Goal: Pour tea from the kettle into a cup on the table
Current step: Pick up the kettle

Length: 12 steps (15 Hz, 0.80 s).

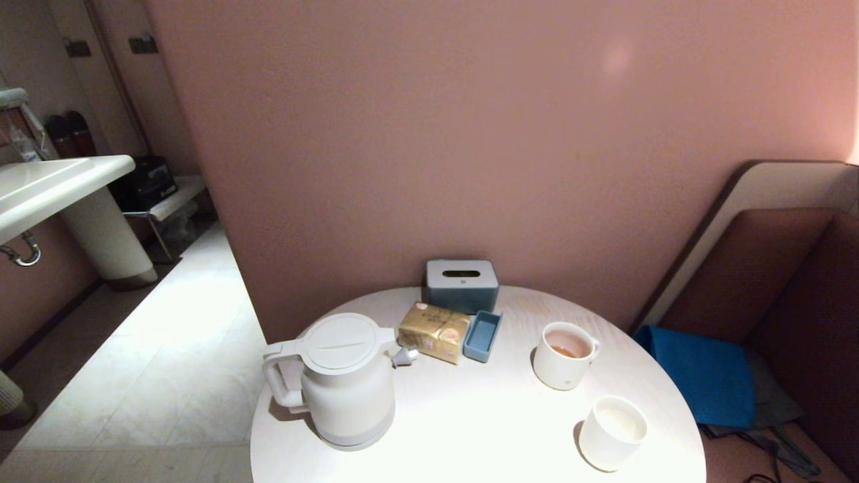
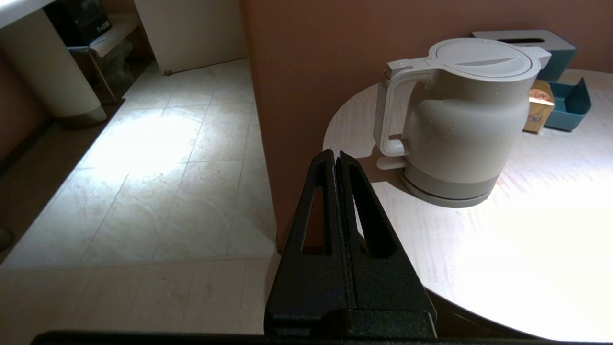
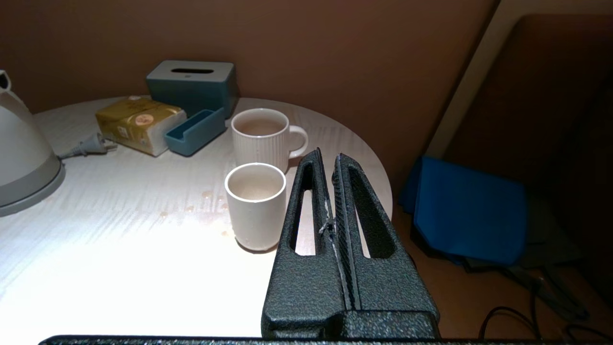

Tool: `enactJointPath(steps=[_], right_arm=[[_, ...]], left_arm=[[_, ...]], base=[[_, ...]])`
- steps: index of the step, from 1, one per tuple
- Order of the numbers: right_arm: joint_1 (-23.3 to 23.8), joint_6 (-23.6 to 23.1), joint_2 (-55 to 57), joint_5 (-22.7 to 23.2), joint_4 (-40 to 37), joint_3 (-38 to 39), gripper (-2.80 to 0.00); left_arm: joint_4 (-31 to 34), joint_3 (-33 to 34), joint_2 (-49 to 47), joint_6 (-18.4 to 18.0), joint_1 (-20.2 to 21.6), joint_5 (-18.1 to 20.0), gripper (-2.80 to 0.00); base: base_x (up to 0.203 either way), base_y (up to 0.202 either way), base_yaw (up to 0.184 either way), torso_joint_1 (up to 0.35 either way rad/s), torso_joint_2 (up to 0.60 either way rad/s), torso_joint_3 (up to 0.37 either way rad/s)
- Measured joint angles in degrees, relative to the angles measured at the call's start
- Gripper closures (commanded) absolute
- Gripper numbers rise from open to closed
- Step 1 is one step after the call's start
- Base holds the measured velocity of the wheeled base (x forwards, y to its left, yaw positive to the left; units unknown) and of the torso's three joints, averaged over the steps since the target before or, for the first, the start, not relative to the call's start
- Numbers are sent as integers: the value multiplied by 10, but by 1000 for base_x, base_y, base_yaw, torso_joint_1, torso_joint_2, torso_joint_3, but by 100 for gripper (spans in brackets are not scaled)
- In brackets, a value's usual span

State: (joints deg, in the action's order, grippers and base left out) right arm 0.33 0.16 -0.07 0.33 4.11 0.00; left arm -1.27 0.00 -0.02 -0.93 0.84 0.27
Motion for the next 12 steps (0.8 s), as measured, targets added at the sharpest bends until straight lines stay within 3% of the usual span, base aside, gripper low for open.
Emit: enactJointPath(steps=[6, 9, 12], right_arm=[[0, 0, 0, -1, 1, 0, 0], [0, 0, 0, 0, 0, 0, 0], [0, 0, 0, 0, 0, 0, 0]], left_arm=[[5, -9, -2, -8, 0, 5, 0], [16, -106, -64, 8, 0, 14, 0], [32, -222, -208, 24, 0, 19, 0]], base=[[0, 0, 0, 0, 0, 0], [0, 0, 0, 0, 0, 0], [0, 0, 0, 0, 0, 0]])
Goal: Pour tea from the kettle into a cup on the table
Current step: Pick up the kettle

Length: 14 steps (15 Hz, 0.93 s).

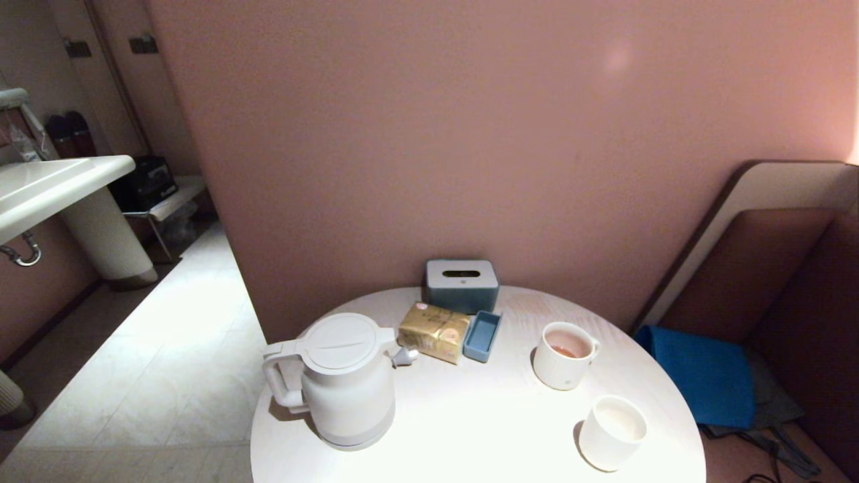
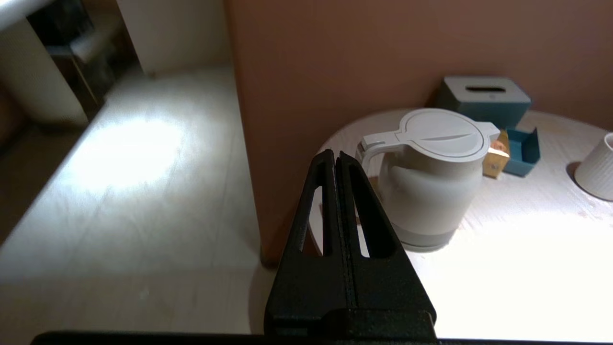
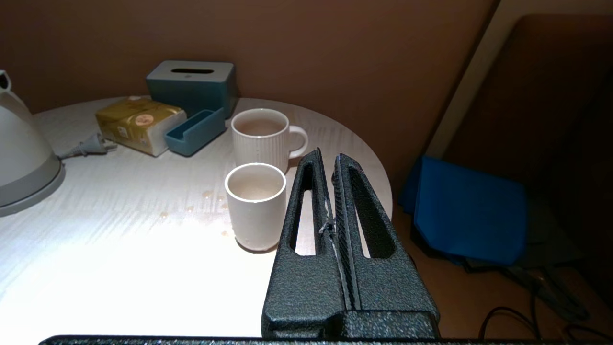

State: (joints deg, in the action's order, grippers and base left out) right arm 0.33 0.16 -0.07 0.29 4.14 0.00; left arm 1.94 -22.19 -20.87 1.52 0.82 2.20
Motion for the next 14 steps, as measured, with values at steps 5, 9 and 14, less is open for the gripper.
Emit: enactJointPath(steps=[5, 9, 14], right_arm=[[0, 0, 0, 0, 0, 0, 0], [0, 0, 0, 0, 0, 0, 0], [0, 0, 0, 0, 0, 0, 0]], left_arm=[[128, -101, -265, 44, -16, 3, 0], [23, 6, -435, 119, -72, 3, 0], [-391, 170, -604, 156, -105, 2, 0]], base=[[0, 0, 0, 0, 0, 0], [0, 0, 0, 0, 0, 0], [0, 0, 0, 0, 0, 0]])
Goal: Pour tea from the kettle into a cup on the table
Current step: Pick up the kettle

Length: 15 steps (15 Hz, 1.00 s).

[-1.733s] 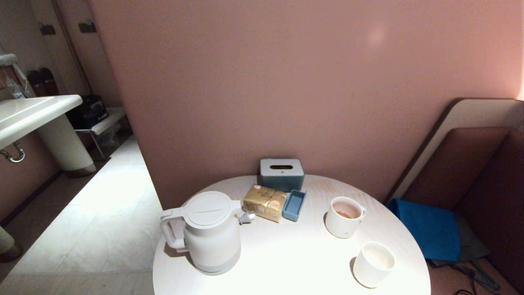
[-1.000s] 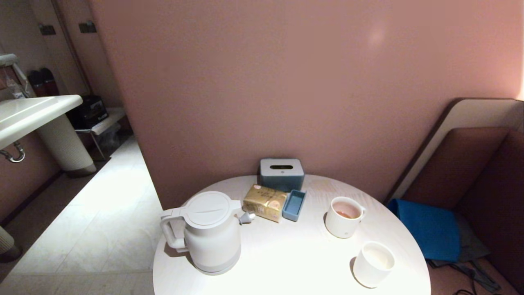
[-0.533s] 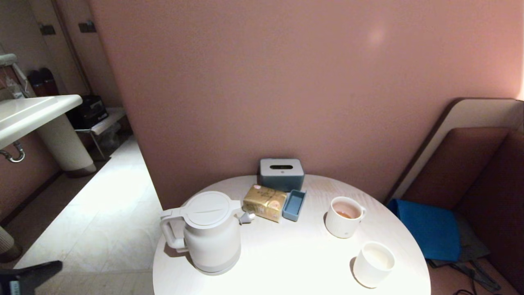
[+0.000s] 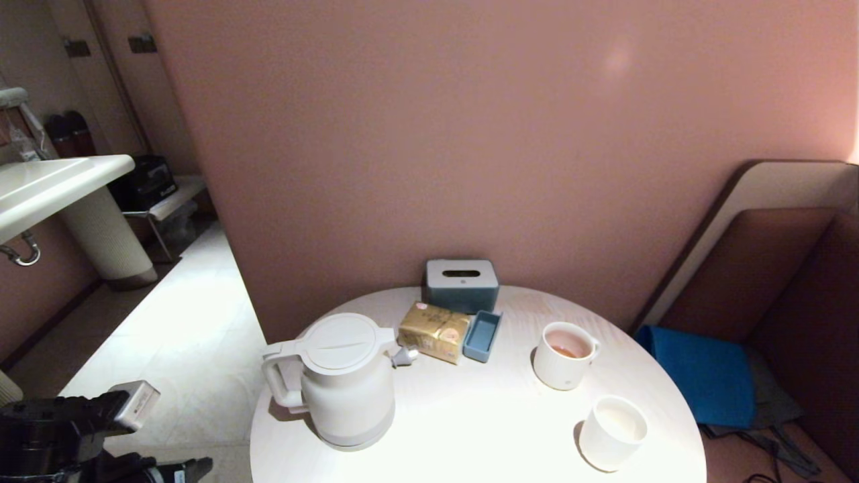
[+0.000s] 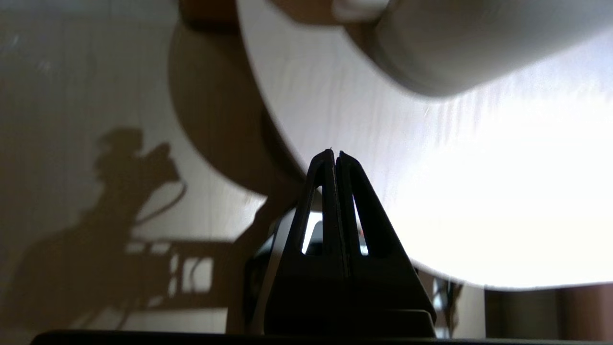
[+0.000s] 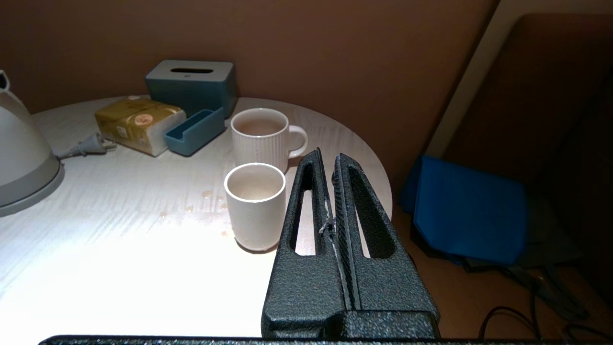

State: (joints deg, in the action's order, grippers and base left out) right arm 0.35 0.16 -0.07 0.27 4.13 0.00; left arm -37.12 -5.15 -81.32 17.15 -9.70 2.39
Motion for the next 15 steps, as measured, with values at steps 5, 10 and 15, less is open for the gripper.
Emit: enactJointPath(steps=[5, 10, 15], right_arm=[[0, 0, 0, 0, 0, 0, 0], [0, 0, 0, 0, 0, 0, 0], [0, 0, 0, 0, 0, 0, 0]], left_arm=[[-141, -41, -105, -4, -20, -4, 0], [-146, -75, -164, -7, -25, -5, 0], [-183, -78, -196, -14, -26, -29, -280]], base=[[0, 0, 0, 0, 0, 0], [0, 0, 0, 0, 0, 0], [0, 0, 0, 0, 0, 0]])
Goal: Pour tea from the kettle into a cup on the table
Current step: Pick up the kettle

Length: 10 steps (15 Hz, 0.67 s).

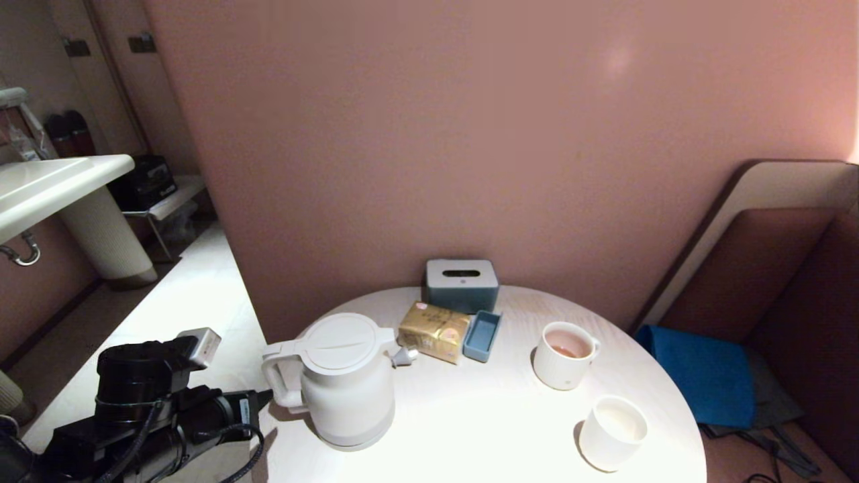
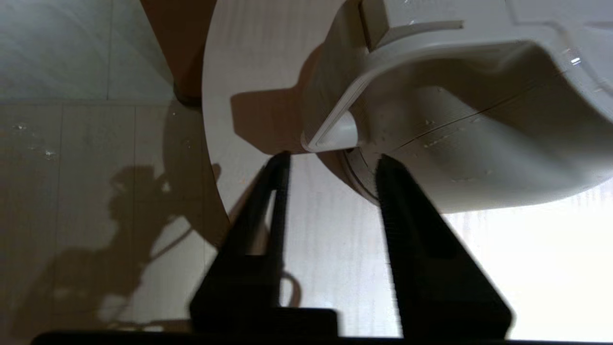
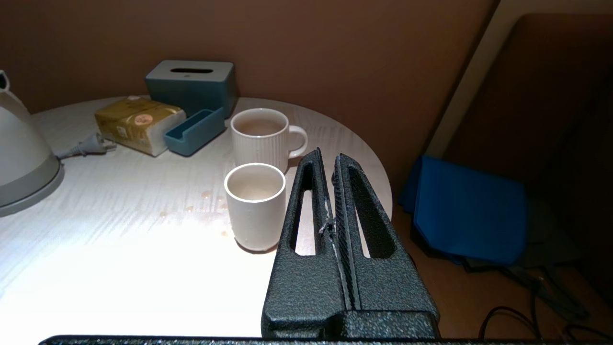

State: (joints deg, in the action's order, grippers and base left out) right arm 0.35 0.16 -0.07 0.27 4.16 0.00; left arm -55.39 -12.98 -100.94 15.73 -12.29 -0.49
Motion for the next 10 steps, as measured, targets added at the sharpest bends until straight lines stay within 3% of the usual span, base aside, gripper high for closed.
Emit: enactJointPath(steps=[4, 10], right_arm=[[0, 0, 0, 0, 0, 0, 0], [0, 0, 0, 0, 0, 0, 0]], left_arm=[[-30, 2, -37, -1, 0, -2, -280], [-248, 44, -129, -1, 1, -9, -280]], base=[[0, 0, 0, 0, 0, 0], [0, 0, 0, 0, 0, 0]])
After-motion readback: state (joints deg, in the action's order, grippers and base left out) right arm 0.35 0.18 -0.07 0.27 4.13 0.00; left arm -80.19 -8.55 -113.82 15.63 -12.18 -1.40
